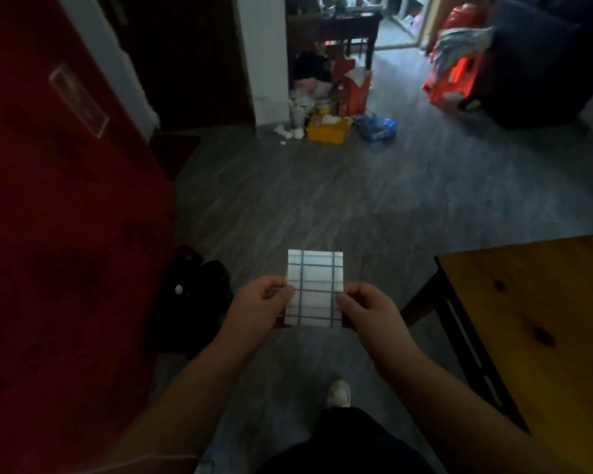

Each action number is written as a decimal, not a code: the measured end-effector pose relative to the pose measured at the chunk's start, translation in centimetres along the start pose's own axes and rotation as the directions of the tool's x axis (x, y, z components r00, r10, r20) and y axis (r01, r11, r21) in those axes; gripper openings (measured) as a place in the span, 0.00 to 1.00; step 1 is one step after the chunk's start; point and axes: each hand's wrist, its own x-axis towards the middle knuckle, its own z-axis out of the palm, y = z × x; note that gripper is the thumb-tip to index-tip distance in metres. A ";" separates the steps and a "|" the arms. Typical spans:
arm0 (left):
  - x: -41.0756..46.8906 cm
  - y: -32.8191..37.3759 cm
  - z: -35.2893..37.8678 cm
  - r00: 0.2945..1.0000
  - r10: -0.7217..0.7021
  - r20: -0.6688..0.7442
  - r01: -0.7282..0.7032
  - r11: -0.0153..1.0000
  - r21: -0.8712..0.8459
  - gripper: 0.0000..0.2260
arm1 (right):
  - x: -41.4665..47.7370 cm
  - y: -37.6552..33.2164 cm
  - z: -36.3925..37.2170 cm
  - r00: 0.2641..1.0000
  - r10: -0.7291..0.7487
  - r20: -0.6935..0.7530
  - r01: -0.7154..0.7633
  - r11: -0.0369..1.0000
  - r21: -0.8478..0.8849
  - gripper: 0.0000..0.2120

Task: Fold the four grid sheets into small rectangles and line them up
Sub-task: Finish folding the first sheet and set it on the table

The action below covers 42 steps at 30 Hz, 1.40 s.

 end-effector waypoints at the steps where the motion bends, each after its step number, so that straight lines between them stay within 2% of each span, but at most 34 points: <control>1: 2.4 0.4 0.7 1.000 0.001 0.010 -0.001 1.000 0.010 0.05 | 2.1 -0.2 -0.4 1.000 0.003 -0.023 -0.003 1.000 0.001 0.04; 7: 17.9 4.1 6.6 0.995 -0.050 0.082 0.050 0.999 0.003 0.05 | 16.3 -2.8 -5.1 0.996 0.000 -0.094 0.001 1.000 0.010 0.05; 12: 29.1 9.1 11.4 0.980 -0.093 0.175 0.080 0.994 0.080 0.05 | 26.9 -6.8 -9.8 0.993 0.003 -0.121 0.001 1.000 0.032 0.05; 17: 38.2 14.0 17.8 0.965 -0.076 0.250 0.052 0.993 0.102 0.05 | 34.9 -9.8 -14.7 0.967 0.012 -0.255 0.007 0.997 0.074 0.04; 21: 44.8 17.1 23.8 0.922 -0.065 0.383 0.008 0.989 0.150 0.08 | 39.7 -11.6 -19.3 0.924 0.038 -0.379 0.003 0.994 0.107 0.05; 26: 53.1 20.1 31.2 0.842 -0.008 0.540 -0.093 0.983 0.160 0.06 | 46.6 -13.1 -24.7 0.855 0.092 -0.510 -0.010 0.987 0.163 0.05; 28: 57.5 21.3 34.6 0.814 -0.025 0.581 -0.087 0.983 0.164 0.05 | 50.0 -14.0 -27.1 0.823 0.099 -0.559 0.002 0.984 0.177 0.05; 31: 64.1 23.8 40.3 0.747 -0.057 0.662 -0.101 0.975 0.197 0.04 | 54.9 -15.7 -30.9 0.754 0.136 -0.642 0.000 0.978 0.207 0.05; 35: 70.2 26.8 48.6 0.597 -0.084 0.798 -0.209 0.944 0.256 0.04 | 59.0 -17.2 -35.8 0.607 0.229 -0.761 -0.006 0.959 0.284 0.05; 38: 72.1 28.6 55.3 0.478 -0.110 0.872 -0.279 0.922 0.269 0.06 | 60.2 -17.5 -39.5 0.480 0.305 -0.822 -0.009 0.939 0.343 0.04; 42: 71.8 30.1 63.6 0.332 -0.165 0.929 -0.300 0.915 0.270 0.04 | 60.3 -17.5 -44.6 0.319 0.367 -0.874 0.051 0.914 0.403 0.04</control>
